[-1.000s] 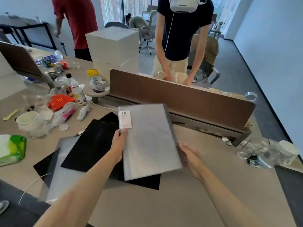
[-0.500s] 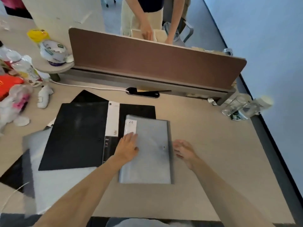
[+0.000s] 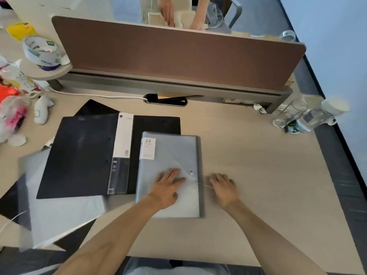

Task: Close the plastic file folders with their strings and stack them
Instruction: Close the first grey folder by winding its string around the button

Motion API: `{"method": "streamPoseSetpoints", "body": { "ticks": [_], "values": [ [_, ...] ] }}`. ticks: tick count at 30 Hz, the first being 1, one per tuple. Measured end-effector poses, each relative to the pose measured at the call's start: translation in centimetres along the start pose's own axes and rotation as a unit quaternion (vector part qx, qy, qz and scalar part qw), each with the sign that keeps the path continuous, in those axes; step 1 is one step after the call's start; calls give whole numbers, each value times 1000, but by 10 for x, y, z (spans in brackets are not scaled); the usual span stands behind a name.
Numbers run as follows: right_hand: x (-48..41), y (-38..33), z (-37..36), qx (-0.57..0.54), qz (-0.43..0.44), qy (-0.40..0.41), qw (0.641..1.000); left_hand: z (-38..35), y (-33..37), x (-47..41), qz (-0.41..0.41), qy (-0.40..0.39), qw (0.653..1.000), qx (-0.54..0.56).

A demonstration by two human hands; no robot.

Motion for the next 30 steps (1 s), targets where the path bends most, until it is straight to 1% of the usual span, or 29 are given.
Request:
{"method": "streamPoseSetpoints", "body": {
  "ticks": [2,3,5,6,8,10,12,13,15,16,18,19,21,22,23,25,28,30],
  "values": [
    [-3,8,-7,74,42,-16,996,-2,14,-2,16,-4,1000,-1],
    [-4,9,-9,78,50,-35,995,-3,18,-2,21,-5,1000,-2],
    [-6,16,-7,105,75,-29,991,-9,26,-3,32,2,999,-8],
    [-6,20,-3,97,94,-31,990,-11,30,-2,32,5,999,-21],
    [-9,33,-2,106,139,-18,984,-21,32,2,35,-33,998,-49],
    [-5,50,8,97,162,-27,982,-33,35,6,47,-59,992,-97],
    [0,70,17,102,179,-52,977,-35,39,6,43,-43,992,-110],
    [0,82,19,83,177,-69,978,-32,40,5,27,-25,992,-117],
    [1,105,24,15,146,-106,983,-27,46,6,21,-54,991,-118],
    [0,111,28,-3,138,-130,982,-25,49,8,27,-63,992,-109],
    [-6,115,34,-34,131,-201,970,-24,52,8,27,-46,995,-83],
    [-7,112,37,-45,139,-237,960,-23,54,7,37,-33,996,-76],
    [-7,98,42,-105,158,-320,928,-23,51,8,57,-31,997,-52],
    [-7,90,45,-144,162,-356,909,-23,51,6,51,-19,997,-46],
    [-6,81,49,-182,159,-375,895,-21,52,5,41,-11,998,-45],
    [-10,65,58,-260,155,-367,880,-19,53,5,32,-16,999,-40],
    [-22,37,76,-384,164,-314,853,-20,46,3,11,19,998,-59],
    [-32,19,82,-428,157,-296,839,-25,36,1,-8,25,997,-73]
  ]
}}
Point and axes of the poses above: each hand's wrist, its own x-axis away from the middle knuckle, its own z-axis out of the back of the hand, y = z × x, the point moved 3 cm from there along -x, towards the middle knuckle
